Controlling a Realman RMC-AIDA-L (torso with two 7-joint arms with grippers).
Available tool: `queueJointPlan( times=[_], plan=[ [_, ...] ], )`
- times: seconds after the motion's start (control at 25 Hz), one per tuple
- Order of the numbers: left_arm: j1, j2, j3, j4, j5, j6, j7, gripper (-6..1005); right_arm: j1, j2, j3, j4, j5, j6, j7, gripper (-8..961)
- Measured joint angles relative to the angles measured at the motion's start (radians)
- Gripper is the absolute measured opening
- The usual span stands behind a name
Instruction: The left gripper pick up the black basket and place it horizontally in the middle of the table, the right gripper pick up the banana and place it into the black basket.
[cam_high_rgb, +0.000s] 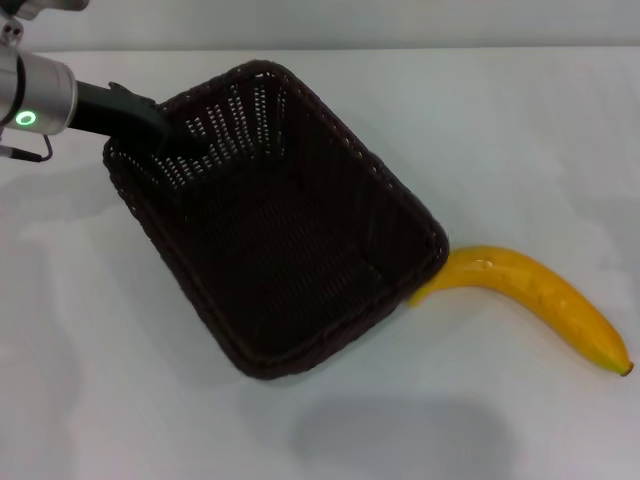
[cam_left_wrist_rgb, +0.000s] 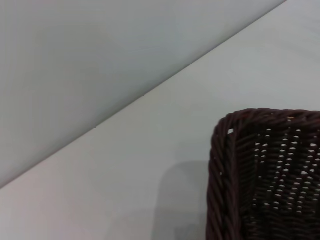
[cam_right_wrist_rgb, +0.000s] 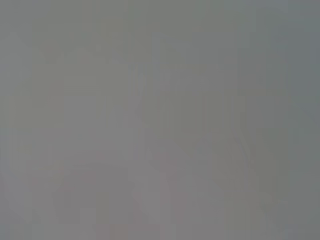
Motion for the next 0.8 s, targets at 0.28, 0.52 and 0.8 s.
queueJointPlan(
  times=[0.28, 0.52, 0.8],
  plan=[
    [0.006, 0.015, -0.005, 0.003, -0.002, -0.069, -0.015, 508, -0.002, 0.000, -0.001, 0.001, 0.000, 0.001, 0.002, 854],
    [0.024, 0.030, -0.009, 0.016, -0.016, -0.098, -0.076, 385, 0.003, 0.000, -0.003, 0.013, -0.001, 0.018, 0.002, 854],
    [0.054, 0.056, -0.011, 0.059, -0.080, -0.198, -0.183, 233, 0.006, 0.000, -0.005, 0.017, -0.001, 0.023, 0.002, 854]
  ],
)
